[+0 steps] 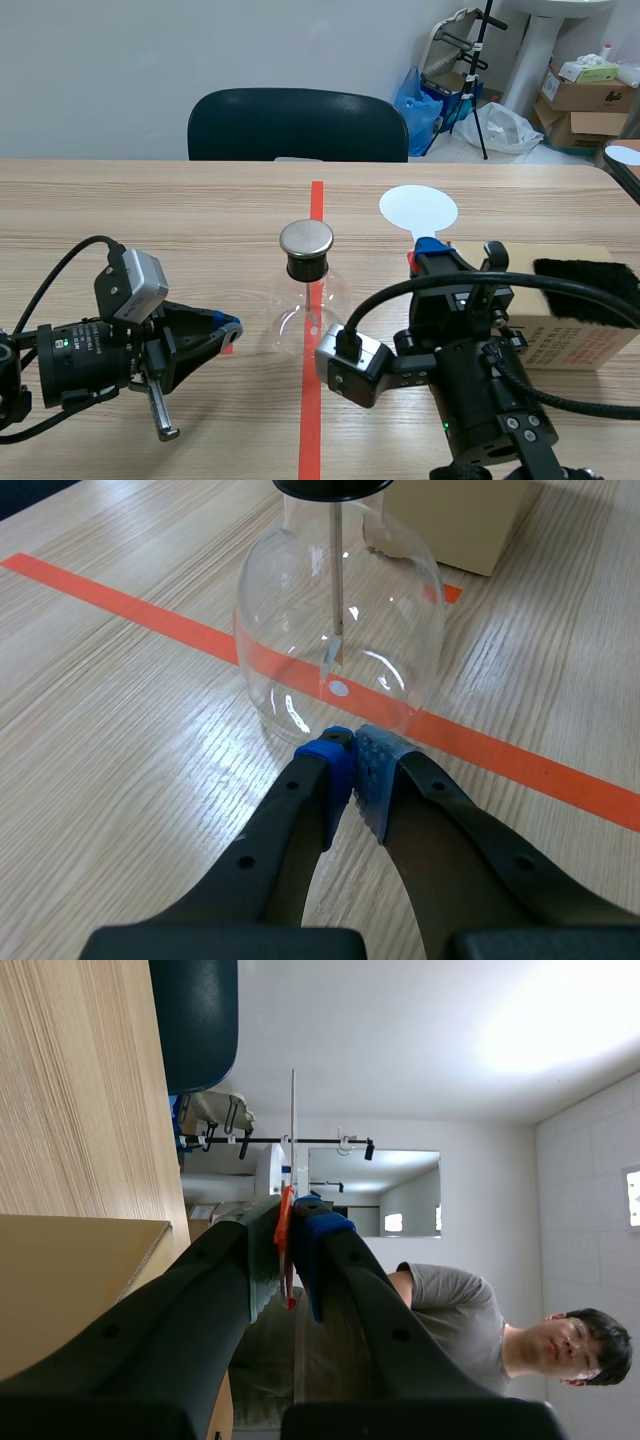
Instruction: Do the electroscope experiment
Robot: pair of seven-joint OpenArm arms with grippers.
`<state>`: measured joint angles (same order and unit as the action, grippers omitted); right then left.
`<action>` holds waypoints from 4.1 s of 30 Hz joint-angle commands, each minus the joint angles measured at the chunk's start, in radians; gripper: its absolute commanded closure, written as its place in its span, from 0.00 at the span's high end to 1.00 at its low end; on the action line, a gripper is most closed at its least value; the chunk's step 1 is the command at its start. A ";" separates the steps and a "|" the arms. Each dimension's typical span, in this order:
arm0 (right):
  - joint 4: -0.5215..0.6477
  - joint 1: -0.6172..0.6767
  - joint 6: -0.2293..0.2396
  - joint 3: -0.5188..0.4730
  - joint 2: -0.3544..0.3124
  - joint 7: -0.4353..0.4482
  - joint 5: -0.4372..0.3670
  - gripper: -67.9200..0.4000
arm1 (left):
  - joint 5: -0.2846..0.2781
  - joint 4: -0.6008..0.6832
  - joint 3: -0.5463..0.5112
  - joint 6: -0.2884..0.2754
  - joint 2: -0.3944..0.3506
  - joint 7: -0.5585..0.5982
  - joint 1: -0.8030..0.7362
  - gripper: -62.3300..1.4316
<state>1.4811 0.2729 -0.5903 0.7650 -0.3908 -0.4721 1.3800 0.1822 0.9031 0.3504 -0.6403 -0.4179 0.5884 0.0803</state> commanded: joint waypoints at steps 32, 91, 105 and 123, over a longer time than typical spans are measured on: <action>0.026 -0.007 -0.014 -0.011 -0.005 0.000 0.004 0.02 | -0.013 0.025 -0.010 0.004 0.004 0.019 0.000 0.05; 0.026 -0.007 -0.014 -0.011 -0.003 -0.001 0.004 0.02 | -0.014 0.025 -0.010 0.025 0.004 0.020 0.000 0.05; 0.026 -0.007 -0.014 -0.011 -0.003 0.302 0.004 0.02 | -0.014 0.025 -0.010 0.025 0.004 0.020 0.000 0.05; 0.026 -0.007 -0.014 -0.011 -0.003 0.431 0.003 0.02 | -0.014 0.025 -0.010 0.025 0.004 0.020 -0.003 0.05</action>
<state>1.4811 0.2729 -0.5903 0.7631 -0.3908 -0.0345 1.3811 0.1822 0.9031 0.3504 -0.6140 -0.4183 0.5884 0.0799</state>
